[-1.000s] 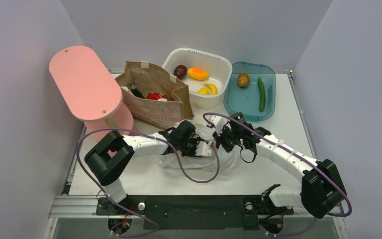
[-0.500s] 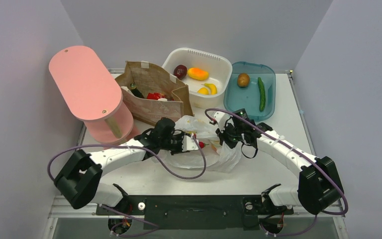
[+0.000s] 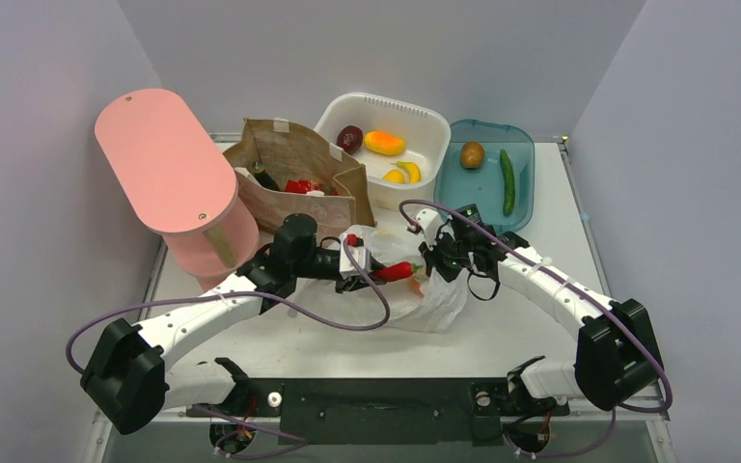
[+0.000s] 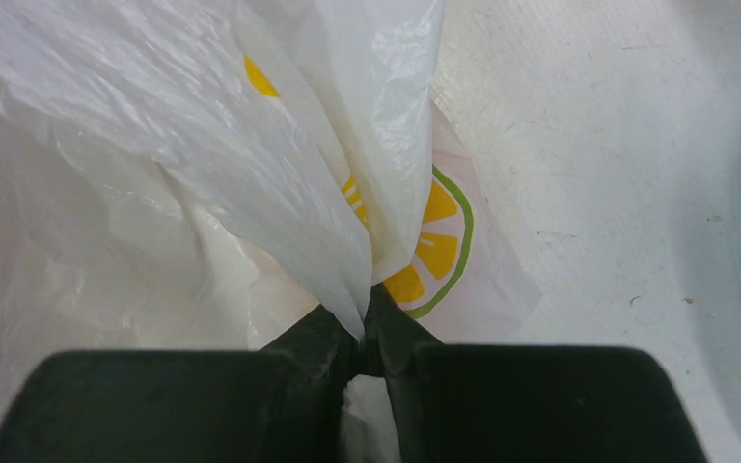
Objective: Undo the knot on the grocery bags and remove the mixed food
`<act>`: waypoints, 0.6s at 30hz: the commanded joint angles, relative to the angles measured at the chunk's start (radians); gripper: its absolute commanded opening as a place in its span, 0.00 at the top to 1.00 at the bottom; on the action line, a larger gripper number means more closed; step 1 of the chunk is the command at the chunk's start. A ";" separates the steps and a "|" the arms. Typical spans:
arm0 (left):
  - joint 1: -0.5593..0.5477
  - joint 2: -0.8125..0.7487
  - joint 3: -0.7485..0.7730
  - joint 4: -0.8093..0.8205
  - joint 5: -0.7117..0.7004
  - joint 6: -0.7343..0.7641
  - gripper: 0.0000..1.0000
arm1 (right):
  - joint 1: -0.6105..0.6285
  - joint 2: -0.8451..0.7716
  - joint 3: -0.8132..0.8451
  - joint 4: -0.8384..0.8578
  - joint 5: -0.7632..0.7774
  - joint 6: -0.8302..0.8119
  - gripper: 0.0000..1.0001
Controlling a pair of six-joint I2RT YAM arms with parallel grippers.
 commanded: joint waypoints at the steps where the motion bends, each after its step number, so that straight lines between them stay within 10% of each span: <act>1: -0.005 -0.013 0.114 0.193 0.054 -0.260 1.00 | -0.007 -0.005 0.032 -0.002 -0.031 0.014 1.00; 4: 0.013 -0.014 0.120 0.246 0.041 -0.375 1.00 | -0.008 -0.018 0.035 -0.010 -0.043 0.026 0.90; 9: 0.032 -0.001 0.104 0.314 -0.032 -0.571 1.00 | -0.012 -0.046 0.069 -0.007 -0.074 0.094 0.45; 18: 0.134 0.051 0.145 0.422 -0.147 -0.781 1.00 | -0.026 -0.145 0.120 0.073 -0.127 0.243 0.22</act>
